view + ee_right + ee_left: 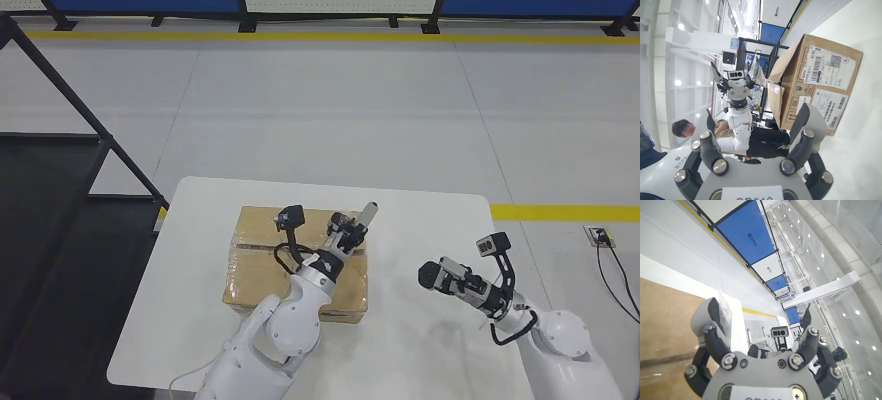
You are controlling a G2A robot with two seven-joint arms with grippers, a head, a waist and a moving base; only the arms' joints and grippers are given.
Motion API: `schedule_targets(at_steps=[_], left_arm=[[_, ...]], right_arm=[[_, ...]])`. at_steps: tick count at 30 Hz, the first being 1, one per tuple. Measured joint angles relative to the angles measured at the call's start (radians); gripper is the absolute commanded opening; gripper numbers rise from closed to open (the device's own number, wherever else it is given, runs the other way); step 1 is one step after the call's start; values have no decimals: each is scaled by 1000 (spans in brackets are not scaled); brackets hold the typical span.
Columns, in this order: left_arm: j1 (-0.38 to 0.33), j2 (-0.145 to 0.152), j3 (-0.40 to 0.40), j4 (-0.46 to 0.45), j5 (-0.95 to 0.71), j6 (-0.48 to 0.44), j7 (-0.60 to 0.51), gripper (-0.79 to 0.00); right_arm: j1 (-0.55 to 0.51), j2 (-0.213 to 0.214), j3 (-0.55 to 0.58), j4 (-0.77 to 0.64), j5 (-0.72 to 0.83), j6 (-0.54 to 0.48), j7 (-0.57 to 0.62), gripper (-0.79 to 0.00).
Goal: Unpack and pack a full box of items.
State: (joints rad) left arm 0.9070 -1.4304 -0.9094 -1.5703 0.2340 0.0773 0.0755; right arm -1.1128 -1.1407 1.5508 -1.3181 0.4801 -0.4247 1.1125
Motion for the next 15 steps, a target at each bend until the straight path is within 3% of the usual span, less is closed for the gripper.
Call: schedule_targets(at_steps=[9,15], left_arm=[[-23,-24,22,49,0,4,-1,0],[-27,-39,44,74,21,3,0,0]], right_arm=[[-120,18,98,-60,48,-57,-15,0],[-145,25,119,-67,69,-66,-11,0]])
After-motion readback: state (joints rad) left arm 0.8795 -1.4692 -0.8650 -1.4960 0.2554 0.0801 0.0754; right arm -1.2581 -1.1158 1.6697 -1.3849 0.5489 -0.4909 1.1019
